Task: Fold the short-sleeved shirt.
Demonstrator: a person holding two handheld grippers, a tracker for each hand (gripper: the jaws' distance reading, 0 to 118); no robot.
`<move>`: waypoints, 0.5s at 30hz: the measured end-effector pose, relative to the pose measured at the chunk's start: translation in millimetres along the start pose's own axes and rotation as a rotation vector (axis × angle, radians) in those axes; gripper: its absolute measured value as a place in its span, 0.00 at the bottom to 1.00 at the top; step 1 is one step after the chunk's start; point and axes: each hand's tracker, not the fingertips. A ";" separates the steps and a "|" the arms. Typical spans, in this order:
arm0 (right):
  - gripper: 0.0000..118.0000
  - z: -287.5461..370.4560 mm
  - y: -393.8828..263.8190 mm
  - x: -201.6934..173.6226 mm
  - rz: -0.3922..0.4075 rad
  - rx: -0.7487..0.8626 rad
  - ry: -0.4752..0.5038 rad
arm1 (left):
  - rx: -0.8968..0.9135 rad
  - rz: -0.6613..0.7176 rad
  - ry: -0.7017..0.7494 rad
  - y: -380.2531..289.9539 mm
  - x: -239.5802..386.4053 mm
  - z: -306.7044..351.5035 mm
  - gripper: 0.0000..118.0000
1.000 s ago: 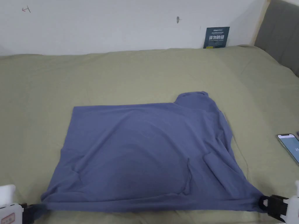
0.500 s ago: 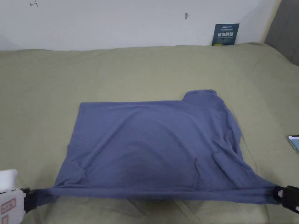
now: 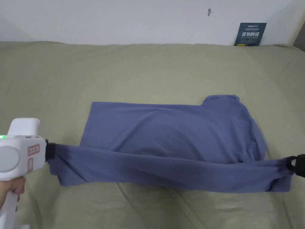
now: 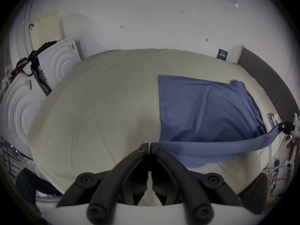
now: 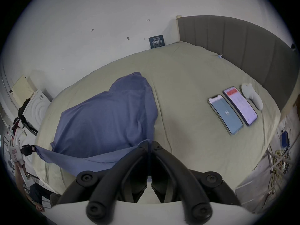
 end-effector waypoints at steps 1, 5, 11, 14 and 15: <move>0.03 -7.7 6.1 -3.5 0.011 0.000 -0.006 | -0.004 -0.003 -0.003 7.9 0.5 -8.1 0.01; 0.03 -44.5 28.5 -10.1 0.043 -0.026 -0.034 | -0.024 -0.009 0.015 28.4 7.9 -43.5 0.01; 0.03 -95.9 45.4 -10.8 0.064 -0.068 -0.078 | -0.100 -0.020 0.028 40.7 19.5 -94.5 0.01; 0.04 -112.0 47.4 -10.6 0.064 -0.082 -0.089 | -0.112 -0.016 0.032 40.5 22.2 -113.7 0.02; 0.04 -116.6 47.6 -9.9 0.060 -0.092 -0.094 | -0.113 -0.012 0.027 39.0 22.0 -116.9 0.02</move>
